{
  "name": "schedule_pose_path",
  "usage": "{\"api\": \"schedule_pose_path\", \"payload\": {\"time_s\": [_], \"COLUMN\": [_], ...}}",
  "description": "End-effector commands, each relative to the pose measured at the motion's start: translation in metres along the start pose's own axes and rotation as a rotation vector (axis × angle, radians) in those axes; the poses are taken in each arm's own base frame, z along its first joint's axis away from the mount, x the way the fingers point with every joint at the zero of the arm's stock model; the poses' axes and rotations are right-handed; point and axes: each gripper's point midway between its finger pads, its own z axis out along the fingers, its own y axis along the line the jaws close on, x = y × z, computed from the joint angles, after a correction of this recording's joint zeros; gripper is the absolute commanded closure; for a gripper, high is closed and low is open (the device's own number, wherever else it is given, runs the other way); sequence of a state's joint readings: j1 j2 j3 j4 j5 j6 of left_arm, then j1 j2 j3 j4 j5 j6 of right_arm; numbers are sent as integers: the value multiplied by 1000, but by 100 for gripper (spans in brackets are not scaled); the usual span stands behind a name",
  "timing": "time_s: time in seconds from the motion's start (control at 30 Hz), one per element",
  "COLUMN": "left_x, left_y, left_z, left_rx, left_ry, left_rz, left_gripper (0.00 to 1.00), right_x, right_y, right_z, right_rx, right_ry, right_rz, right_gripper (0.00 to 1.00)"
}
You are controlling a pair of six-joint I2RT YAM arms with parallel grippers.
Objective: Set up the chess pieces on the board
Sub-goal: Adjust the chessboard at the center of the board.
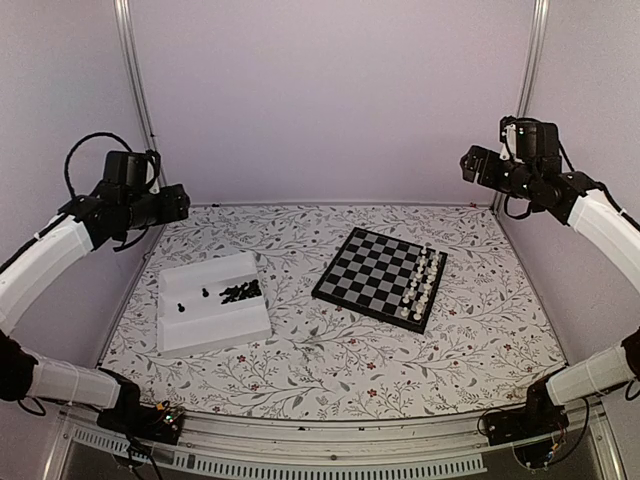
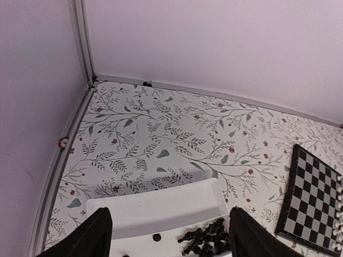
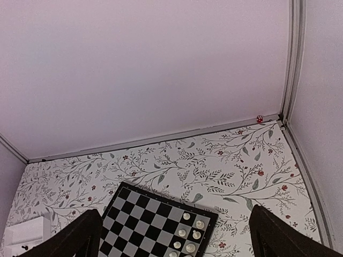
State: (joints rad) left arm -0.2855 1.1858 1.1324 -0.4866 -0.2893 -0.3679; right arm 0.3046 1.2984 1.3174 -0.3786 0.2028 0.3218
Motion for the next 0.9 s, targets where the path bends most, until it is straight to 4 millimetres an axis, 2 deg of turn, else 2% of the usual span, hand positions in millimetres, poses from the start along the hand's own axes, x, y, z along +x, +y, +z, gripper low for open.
{"api": "schedule_pose_path", "payload": {"time_s": [0.0,0.1,0.17,0.37,0.57,0.73,0.87], "left_x": [-10,4,16,63,117,158,183], "left_y": [-52,-80,-99,-164,-216,-260,-281], "left_z": [1,9,14,23,41,54,72], "left_rx": [273,378,426,600,691,762,751], "left_ry": [17,93,135,276,426,532,598], "left_rz": [32,50,82,169,164,188,200], "left_gripper": [24,23,22,15,13,12,12], "right_x": [10,25,32,77,96,111,125], "right_y": [16,48,53,54,54,47,43], "right_z": [5,-3,-1,24,27,29,33], "right_rx": [-103,-305,-337,-344,-358,-327,-311], "right_ry": [33,76,115,301,366,417,465], "right_rz": [-57,-167,-168,-77,-41,-52,-51], "right_gripper": [1,1,2,12,15,15,16]}}
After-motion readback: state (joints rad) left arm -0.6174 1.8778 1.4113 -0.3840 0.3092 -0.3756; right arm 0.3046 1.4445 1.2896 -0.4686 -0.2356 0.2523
